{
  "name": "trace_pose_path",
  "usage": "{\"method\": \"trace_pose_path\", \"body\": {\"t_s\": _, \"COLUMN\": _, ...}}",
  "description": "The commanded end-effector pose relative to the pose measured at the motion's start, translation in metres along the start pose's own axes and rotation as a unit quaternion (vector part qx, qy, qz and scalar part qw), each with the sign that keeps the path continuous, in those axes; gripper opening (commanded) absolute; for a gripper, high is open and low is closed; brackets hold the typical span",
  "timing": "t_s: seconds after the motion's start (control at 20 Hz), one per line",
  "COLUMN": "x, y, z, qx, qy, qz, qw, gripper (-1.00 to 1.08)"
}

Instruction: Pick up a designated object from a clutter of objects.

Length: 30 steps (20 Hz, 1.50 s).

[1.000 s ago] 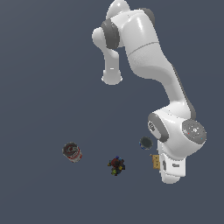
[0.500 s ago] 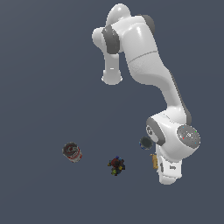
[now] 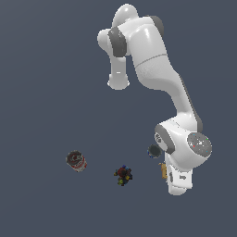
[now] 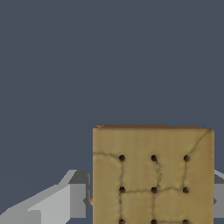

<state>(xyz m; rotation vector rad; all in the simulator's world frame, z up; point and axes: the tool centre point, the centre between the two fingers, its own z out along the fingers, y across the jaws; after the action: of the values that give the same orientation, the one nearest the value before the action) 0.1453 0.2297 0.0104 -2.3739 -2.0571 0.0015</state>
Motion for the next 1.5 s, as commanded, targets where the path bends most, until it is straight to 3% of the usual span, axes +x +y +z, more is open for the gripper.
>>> {"method": "trace_pose_path", "body": {"t_s": 0.0, "x": 0.000, "y": 0.000, "z": 0.000, "qx": 0.000, "qy": 0.000, "qz": 0.000, "qw": 1.0000, "gripper": -1.00}}
{"method": "trace_pose_path", "body": {"t_s": 0.35, "x": -0.011, "y": 0.000, "z": -0.010, "qx": 0.000, "qy": 0.000, "qz": 0.000, "qw": 1.0000, "gripper": -1.00}}
{"method": "trace_pose_path", "body": {"t_s": 0.7, "x": -0.042, "y": 0.000, "z": -0.037, "qx": 0.000, "qy": 0.000, "qz": 0.000, "qw": 1.0000, "gripper": -1.00}}
{"method": "trace_pose_path", "body": {"t_s": 1.45, "x": -0.174, "y": 0.000, "z": -0.155, "qx": 0.000, "qy": -0.001, "qz": 0.000, "qw": 1.0000, "gripper": -1.00}}
